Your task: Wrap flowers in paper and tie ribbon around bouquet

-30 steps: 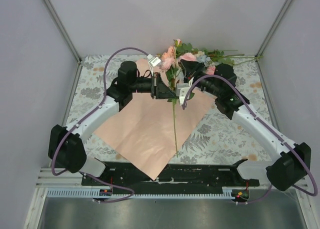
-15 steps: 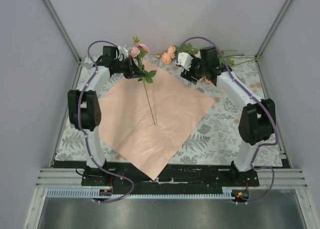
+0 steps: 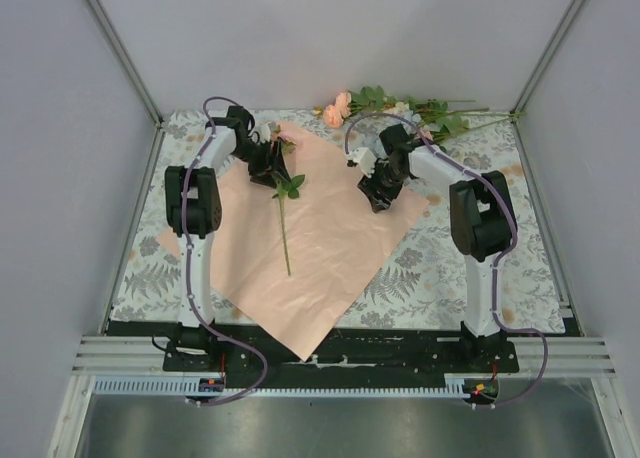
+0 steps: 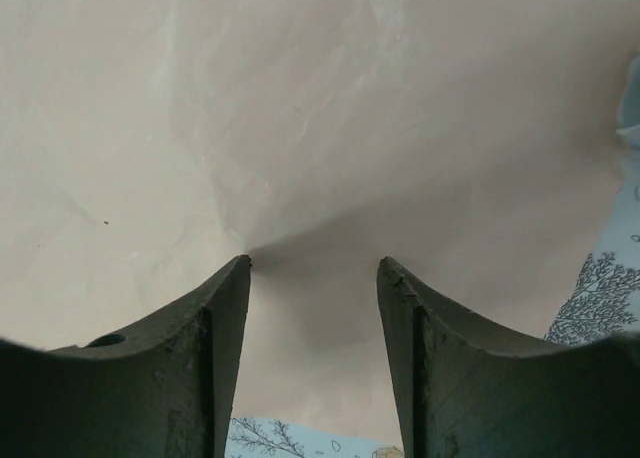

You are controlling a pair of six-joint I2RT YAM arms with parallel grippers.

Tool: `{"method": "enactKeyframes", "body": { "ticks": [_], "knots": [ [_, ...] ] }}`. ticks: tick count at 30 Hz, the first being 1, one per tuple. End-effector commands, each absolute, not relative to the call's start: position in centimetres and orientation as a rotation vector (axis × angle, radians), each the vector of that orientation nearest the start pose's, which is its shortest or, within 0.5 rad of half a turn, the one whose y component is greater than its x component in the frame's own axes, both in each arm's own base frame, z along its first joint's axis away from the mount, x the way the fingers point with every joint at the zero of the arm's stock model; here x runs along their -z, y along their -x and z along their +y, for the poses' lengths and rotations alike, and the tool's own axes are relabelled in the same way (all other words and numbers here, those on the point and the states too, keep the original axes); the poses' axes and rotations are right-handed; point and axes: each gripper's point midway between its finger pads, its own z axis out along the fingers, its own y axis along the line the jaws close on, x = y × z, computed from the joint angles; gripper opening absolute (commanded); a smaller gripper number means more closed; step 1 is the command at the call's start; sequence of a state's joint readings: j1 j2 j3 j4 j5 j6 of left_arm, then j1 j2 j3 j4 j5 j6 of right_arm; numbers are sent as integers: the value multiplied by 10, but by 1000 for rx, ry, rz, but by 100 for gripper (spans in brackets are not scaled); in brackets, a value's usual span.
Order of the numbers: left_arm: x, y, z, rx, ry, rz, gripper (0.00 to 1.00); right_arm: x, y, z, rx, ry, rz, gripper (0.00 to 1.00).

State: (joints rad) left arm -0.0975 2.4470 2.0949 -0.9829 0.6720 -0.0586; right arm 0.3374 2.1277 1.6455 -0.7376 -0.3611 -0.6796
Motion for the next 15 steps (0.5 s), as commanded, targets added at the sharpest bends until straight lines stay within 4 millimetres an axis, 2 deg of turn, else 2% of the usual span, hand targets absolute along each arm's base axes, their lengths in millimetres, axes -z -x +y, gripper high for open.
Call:
{"method": "enactKeyframes", "body": {
  "ticks": [1, 2, 5, 7, 9, 11, 14, 15],
  "knots": [
    [-82, -476, -136, 823, -285, 2732, 76, -27, -404, 168, -369, 1376, 2435, 57],
    [-91, -476, -132, 811, -284, 2720, 77, -25, -401, 165, -381, 1374, 2450, 55],
    [-115, -471, -120, 745, -331, 2691, 79, -27, -393, 156, -379, 1374, 2479, 57],
    [-134, -473, -109, 658, -366, 2649, 80, -38, -390, 150, -384, 1384, 2452, 58],
    [-158, -474, -103, 612, -407, 2583, 82, -71, -398, 146, -419, 1335, 2371, 62],
    [-183, -473, -101, 584, -456, 2505, 83, -118, -423, 133, -379, 1272, 2251, 69],
    [-208, -464, -106, 609, -528, 2410, 88, -186, -475, 90, -121, 1234, 2038, 80],
    [-216, -461, -110, 629, -546, 2377, 88, -200, -492, 71, -22, 1221, 1982, 82]
  ]
}}
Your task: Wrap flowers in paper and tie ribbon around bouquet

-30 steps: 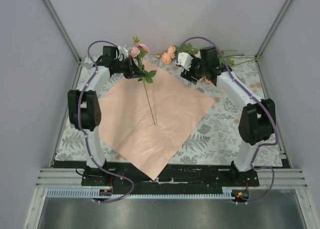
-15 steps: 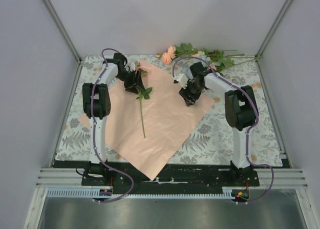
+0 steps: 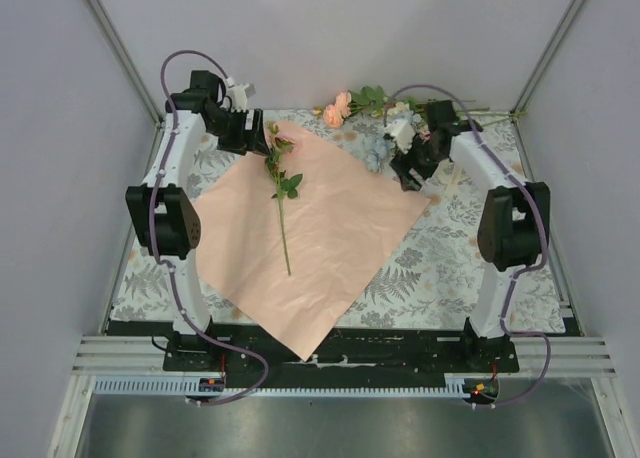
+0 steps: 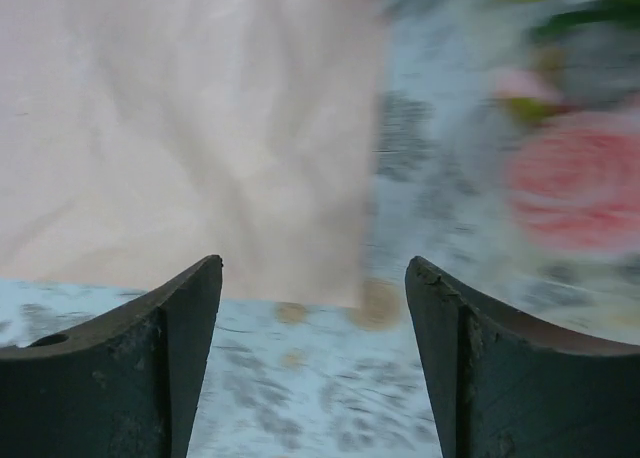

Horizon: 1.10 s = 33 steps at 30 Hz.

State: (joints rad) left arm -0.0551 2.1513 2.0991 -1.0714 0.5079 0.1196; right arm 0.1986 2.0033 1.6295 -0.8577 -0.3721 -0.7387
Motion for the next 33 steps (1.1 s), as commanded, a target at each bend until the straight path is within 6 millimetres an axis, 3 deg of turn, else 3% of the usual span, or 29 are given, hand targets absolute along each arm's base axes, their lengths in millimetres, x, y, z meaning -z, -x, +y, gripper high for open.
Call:
{"method": "enactKeyframes", "body": {
  "ticks": [1, 3, 4, 5, 6, 9, 13, 20, 27, 33],
  "knots": [
    [-220, -458, -114, 661, -555, 2354, 88, -214, -508, 56, 87, 1245, 1905, 83],
    [-231, -448, -124, 737, -578, 2307, 88, -228, -536, 23, 272, 1277, 1794, 83],
    [-233, -444, -129, 777, -583, 2293, 89, -231, -550, 17, 345, 1320, 1729, 84],
    [-235, -440, -133, 809, -577, 2286, 91, -234, -564, -10, 443, 1314, 1701, 84],
    [-237, -436, -138, 849, -582, 2276, 91, -235, -580, -23, 525, 1338, 1648, 85],
    [-243, -429, -145, 910, -573, 2255, 93, -224, -615, -55, 678, 1425, 1545, 86],
    [-250, -423, -149, 939, -566, 2239, 94, -197, -645, -80, 739, 1478, 1496, 91],
    [-260, -416, -155, 1004, -553, 2223, 95, -140, -675, -89, 761, 1579, 1446, 98],
    [-259, -418, -154, 998, -544, 2228, 95, -110, -724, -88, 818, 1600, 1339, 98],
    [-254, -422, -150, 962, -536, 2243, 96, -86, -751, -68, 866, 1678, 1123, 98]
  ]
}}
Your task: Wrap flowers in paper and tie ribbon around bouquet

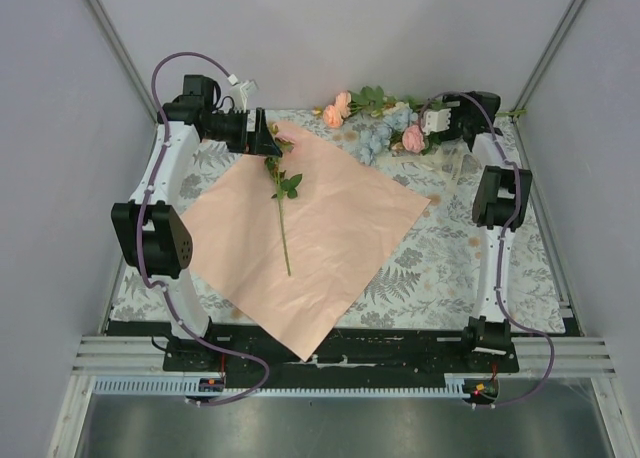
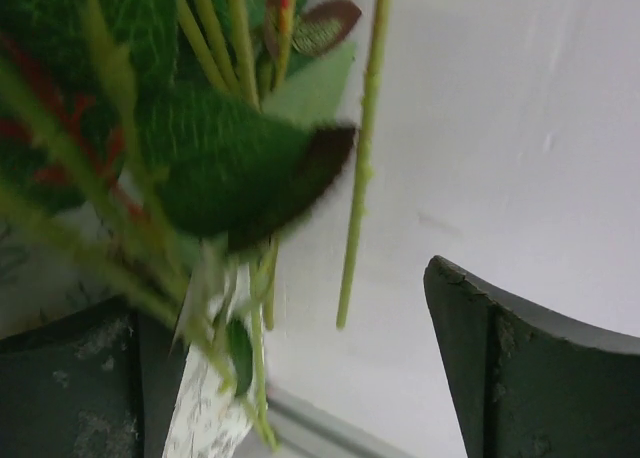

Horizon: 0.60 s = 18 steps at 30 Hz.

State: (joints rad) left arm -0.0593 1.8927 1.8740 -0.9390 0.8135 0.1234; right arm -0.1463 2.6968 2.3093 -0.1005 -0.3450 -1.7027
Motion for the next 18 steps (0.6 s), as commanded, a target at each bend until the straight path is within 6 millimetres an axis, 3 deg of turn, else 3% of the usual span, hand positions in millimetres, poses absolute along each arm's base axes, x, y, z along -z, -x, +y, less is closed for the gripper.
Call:
{"method": "enactKeyframes", "body": {
  "ticks": [1, 2, 6, 10, 11, 12, 13, 15, 18],
  "knots": [
    [-252, -423, -149, 957, -533, 2248, 96, -86, -756, -65, 878, 1664, 1086, 98],
    [-251, -424, -149, 957, -530, 2251, 96, -89, -761, -62, 885, 1648, 1058, 97],
    [-250, -424, -148, 957, -528, 2256, 96, -74, -765, -52, 868, 1655, 990, 79],
    [-252, -425, -147, 937, -532, 2255, 96, -80, -767, -47, 873, 1611, 975, 41],
    [-253, -426, -146, 935, -529, 2256, 96, -88, -769, -46, 887, 1584, 963, 28],
    [-254, -426, -146, 932, -530, 2254, 96, -104, -771, -47, 908, 1528, 951, 7],
    [-255, -426, -146, 930, -529, 2253, 96, -117, -773, -49, 931, 1502, 947, 1],
    [-260, -426, -146, 935, -523, 2249, 96, -150, -772, -50, 969, 1441, 938, 0],
    [-265, -425, -146, 930, -525, 2234, 96, -222, -759, -61, 1003, 1320, 949, 0]
  ]
}}
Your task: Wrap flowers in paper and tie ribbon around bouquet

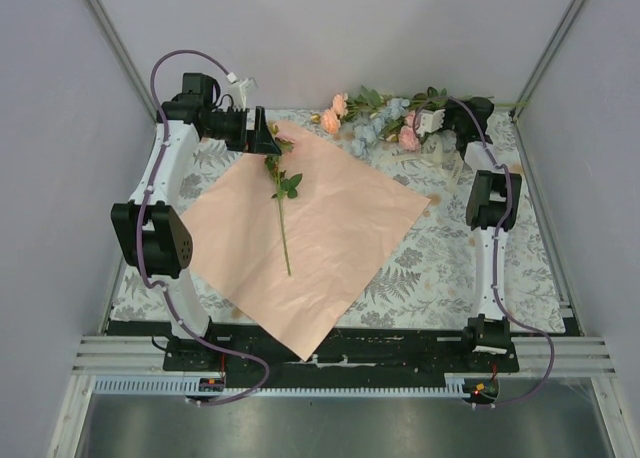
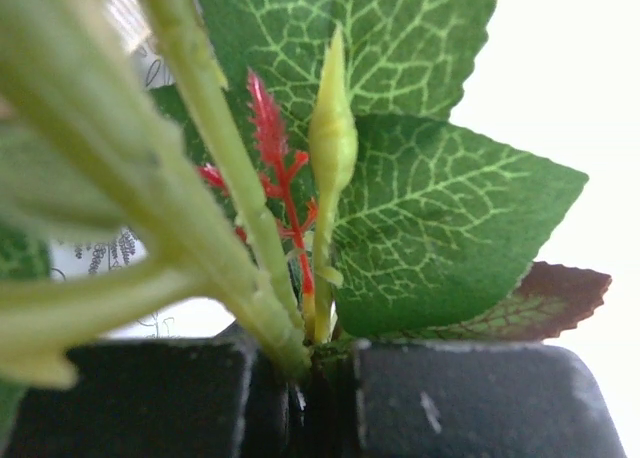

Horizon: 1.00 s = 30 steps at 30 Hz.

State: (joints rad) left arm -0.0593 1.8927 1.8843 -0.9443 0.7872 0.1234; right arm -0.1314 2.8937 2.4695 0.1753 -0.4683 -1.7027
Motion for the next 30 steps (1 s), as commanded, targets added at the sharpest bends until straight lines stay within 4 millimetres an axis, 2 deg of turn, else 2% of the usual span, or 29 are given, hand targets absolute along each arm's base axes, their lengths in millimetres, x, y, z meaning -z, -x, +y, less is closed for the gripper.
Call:
{"method": "enactKeyframes", "body": {
  "ticks": [1, 5, 8, 12, 15, 18, 19, 21, 26, 28, 30],
  "knots": [
    [-267, -424, -146, 925, -527, 2229, 96, -245, -752, -67, 1010, 1284, 955, 0],
    [-279, -425, -144, 899, -516, 2197, 96, -323, -720, -80, 974, 1160, 995, 0],
    [-288, -426, -142, 877, -515, 2167, 96, -375, -689, -79, 912, 1089, 1005, 0],
    [-300, -426, -135, 847, -486, 2146, 96, -413, -647, -68, 765, 1039, 1081, 0],
    [-308, -423, -128, 857, -445, 2132, 96, -437, -604, -50, 613, 1010, 1143, 0],
    [-311, -417, -124, 875, -425, 2121, 96, -447, -562, -34, 444, 962, 1248, 0],
    [-312, -417, -113, 873, -398, 2115, 96, -449, -549, -27, 383, 955, 1280, 0],
    [-315, -413, -111, 888, -368, 2114, 96, -451, -518, -8, 228, 930, 1334, 0],
    [-326, -407, -108, 918, -386, 2056, 96, -436, -438, 59, -273, 863, 1490, 0],
    [-337, -400, -113, 994, -438, 2001, 95, -430, -405, 86, -507, 822, 1537, 0],
    [-354, -391, -121, 1071, -506, 1918, 94, -416, -375, 112, -749, 791, 1593, 0]
  ]
}}
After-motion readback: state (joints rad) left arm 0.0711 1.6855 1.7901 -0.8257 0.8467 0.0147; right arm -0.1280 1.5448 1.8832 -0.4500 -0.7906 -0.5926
